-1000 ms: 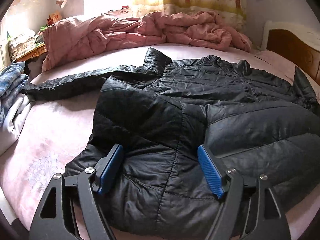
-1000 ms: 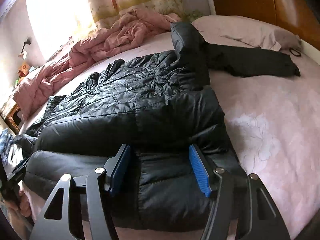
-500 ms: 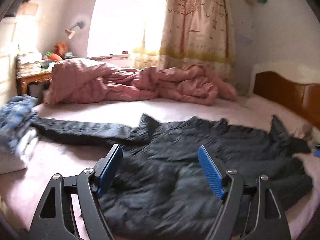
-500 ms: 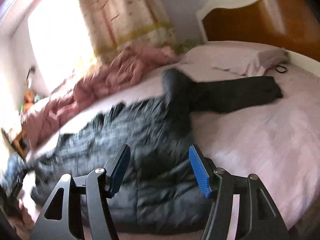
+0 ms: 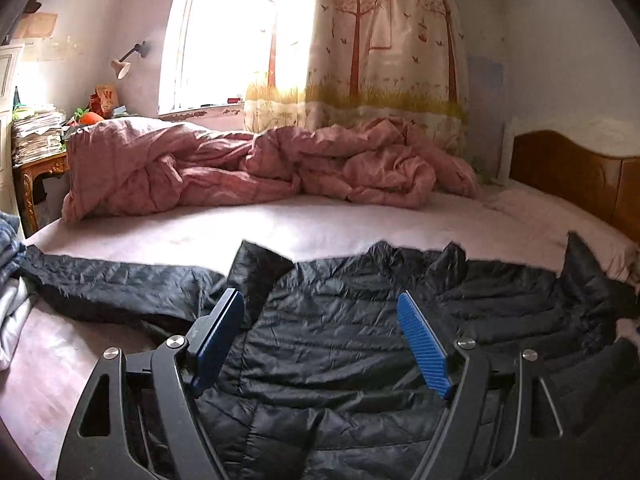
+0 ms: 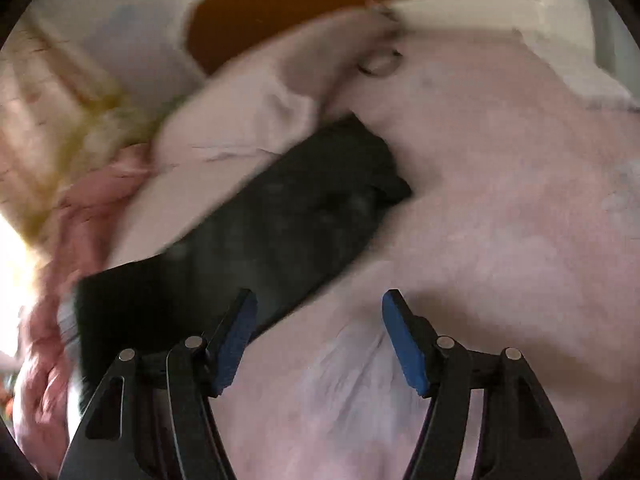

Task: Fold large clothes
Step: 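Grasp the sleeve cuff with the right gripper and carry it across the jacket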

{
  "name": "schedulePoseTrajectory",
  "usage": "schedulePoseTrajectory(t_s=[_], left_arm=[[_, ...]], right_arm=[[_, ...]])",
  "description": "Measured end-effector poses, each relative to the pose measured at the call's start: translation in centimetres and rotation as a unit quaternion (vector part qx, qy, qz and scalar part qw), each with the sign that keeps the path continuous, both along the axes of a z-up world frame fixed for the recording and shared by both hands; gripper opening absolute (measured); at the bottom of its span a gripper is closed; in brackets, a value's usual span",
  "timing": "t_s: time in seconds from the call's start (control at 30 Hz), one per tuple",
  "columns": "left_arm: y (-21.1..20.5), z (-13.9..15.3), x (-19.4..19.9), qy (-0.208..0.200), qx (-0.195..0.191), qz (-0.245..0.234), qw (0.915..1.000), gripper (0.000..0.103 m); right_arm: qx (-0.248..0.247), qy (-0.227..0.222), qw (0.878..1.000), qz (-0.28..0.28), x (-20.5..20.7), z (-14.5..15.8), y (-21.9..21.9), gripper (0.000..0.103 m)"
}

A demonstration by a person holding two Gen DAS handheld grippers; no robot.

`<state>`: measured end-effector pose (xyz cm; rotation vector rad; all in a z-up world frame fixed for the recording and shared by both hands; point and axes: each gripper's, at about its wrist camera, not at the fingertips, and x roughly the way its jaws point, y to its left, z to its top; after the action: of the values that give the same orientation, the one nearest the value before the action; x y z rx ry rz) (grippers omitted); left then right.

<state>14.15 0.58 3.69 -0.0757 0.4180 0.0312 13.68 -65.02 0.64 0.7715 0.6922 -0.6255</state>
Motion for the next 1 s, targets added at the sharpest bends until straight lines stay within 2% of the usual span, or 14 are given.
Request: schedulePoseTrajectory(t_s=[0.07, 0.13, 0.17, 0.2, 0.23, 0.27, 0.3, 0.33, 0.4, 0.53, 0.67, 0.77, 0.9, 1.0], left_arm=[[-0.1, -1.4, 0.0, 0.009, -0.001, -0.007, 0.9999, 0.078], [-0.2, -2.3, 0.3, 0.021, -0.004, -0.008, 0.9998, 0.078], [-0.2, -2.5, 0.4, 0.025, -0.005, -0.008, 0.9996, 0.078], [-0.2, -2.6, 0.5, 0.028, -0.007, -0.006, 0.9996, 0.078], [-0.1, -2.6, 0.5, 0.027, -0.008, 0.0, 0.9996, 0.078], [-0.1, -2.7, 0.4, 0.024, -0.008, 0.002, 0.9997, 0.078], [-0.1, -2.6, 0.2, 0.022, -0.008, 0.0, 0.9997, 0.078], [-0.1, -2.6, 0.1, 0.019, -0.007, 0.0, 0.9998, 0.078], [-0.3, -2.6, -0.1, 0.016, -0.002, 0.0, 0.9999, 0.078], [-0.4, -2.6, -0.2, 0.011, 0.004, 0.002, 0.9999, 0.078], [-0.3, -2.6, -0.3, 0.01, 0.003, 0.002, 0.9999, 0.078], [-0.4, -2.6, -0.4, 0.01, 0.005, 0.004, 0.9999, 0.078], [-0.5, -2.6, -0.5, 0.008, 0.003, 0.004, 1.0, 0.078], [-0.5, -2.5, -0.5, 0.008, 0.001, 0.004, 1.0, 0.078]], right_arm=[[-0.051, 0.008, 0.998, -0.023, 1.3, 0.0, 0.0, 0.068], [-0.071, 0.022, 0.997, -0.027, 2.4, 0.1, 0.2, 0.07], [-0.078, 0.024, 0.996, -0.035, 2.8, 0.1, 0.1, 0.063], [-0.079, 0.018, 0.996, -0.04, 2.8, 0.1, 0.1, 0.027], [-0.067, -0.006, 0.997, -0.034, 2.5, 0.2, -0.2, 0.006], [-0.029, -0.039, 0.999, -0.011, 2.2, -0.1, -0.7, 0.002], [-0.016, -0.047, 0.999, -0.015, 1.7, 0.0, -0.9, 0.002], [-0.028, -0.046, 0.998, -0.023, 1.3, 0.5, -0.8, 0.002], [-0.063, -0.074, 0.995, -0.009, 0.2, 3.1, 0.4, 0.002], [-0.107, -0.18, 0.976, 0.063, -3.4, 10.3, 5.1, 0.002], [-0.152, -0.248, 0.939, 0.185, -5.4, 16.7, 12.9, 0.002], [-0.18, -0.267, 0.91, 0.261, -5.0, 19.6, 19.0, 0.002], [-0.177, -0.266, 0.874, 0.367, -2.3, 20.7, 27.6, 0.002], [-0.189, -0.244, 0.853, 0.422, -0.3, 19.6, 34.6, 0.002]])
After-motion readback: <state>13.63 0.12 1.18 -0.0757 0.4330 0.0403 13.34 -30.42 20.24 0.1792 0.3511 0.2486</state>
